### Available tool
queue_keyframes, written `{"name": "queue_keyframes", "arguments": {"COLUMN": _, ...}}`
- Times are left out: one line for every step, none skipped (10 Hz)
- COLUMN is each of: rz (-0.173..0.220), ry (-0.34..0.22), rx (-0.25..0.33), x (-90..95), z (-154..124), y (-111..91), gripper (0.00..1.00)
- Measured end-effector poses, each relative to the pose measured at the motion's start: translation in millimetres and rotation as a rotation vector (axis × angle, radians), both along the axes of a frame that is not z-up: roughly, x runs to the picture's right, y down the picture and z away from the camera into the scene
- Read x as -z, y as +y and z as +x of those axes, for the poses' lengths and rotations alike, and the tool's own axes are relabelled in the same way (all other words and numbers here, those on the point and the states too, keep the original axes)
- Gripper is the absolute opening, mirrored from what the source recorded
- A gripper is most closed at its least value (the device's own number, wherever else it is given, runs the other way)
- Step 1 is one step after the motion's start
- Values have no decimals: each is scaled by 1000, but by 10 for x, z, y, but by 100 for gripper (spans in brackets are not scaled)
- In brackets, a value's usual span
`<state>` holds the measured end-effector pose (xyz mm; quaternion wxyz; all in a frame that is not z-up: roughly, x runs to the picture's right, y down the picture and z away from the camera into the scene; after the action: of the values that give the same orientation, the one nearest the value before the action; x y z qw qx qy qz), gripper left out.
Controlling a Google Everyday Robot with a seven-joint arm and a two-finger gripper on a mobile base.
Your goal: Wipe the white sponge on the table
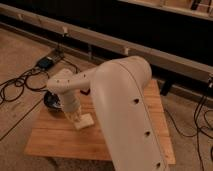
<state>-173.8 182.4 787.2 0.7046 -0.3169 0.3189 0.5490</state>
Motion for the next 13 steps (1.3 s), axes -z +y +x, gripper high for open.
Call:
{"name": "queue_keyframes", "arguments": {"rz": -24, "ry": -23, "rx": -12, "x": 108, "z": -104, "y": 79, "gripper": 0}}
{"name": "queue_keyframes", "arguments": {"rz": -60, "ry": -47, "rx": -28, "x": 233, "z": -187, "y": 180, "gripper": 0}}
{"name": "queue_keyframes", "arguments": {"rz": -104, "ry": -65, "rx": -52, "x": 357, "z": -224, "y": 296, "gripper": 0}}
{"name": "queue_keyframes", "arguments": {"rz": -135, "ry": -71, "rx": -69, "x": 425, "z": -219, "y": 375, "gripper": 0}}
{"name": "queue_keyframes", "arguments": {"rz": -168, "ry": -72, "rx": -91, "x": 491, "z": -193, "y": 459, "gripper": 0}}
{"name": "queue_keyframes", "arguments": {"rz": -197, "ry": -66, "rx": -113, "x": 536, "z": -135, "y": 536, "gripper": 0}}
{"name": "queue_keyframes", "arguments": {"rz": -222, "ry": -51, "rx": -133, "x": 552, "z": -35, "y": 601, "gripper": 0}}
{"name": "queue_keyframes", "arguments": {"rz": -235, "ry": -36, "rx": -144, "x": 546, "z": 52, "y": 639, "gripper": 0}}
{"name": "queue_keyframes", "arguments": {"rz": -243, "ry": -19, "rx": -150, "x": 531, "z": 144, "y": 662, "gripper": 0}}
{"name": "queue_keyframes", "arguments": {"rz": -252, "ry": 6, "rx": -155, "x": 502, "z": 280, "y": 689, "gripper": 0}}
{"name": "queue_keyframes", "arguments": {"rz": -257, "ry": 27, "rx": -158, "x": 479, "z": 386, "y": 703, "gripper": 0}}
{"name": "queue_keyframes", "arguments": {"rz": -259, "ry": 50, "rx": -163, "x": 445, "z": 500, "y": 708, "gripper": 0}}
{"name": "queue_keyframes", "arguments": {"rz": -254, "ry": 75, "rx": -169, "x": 395, "z": 617, "y": 692, "gripper": 0}}
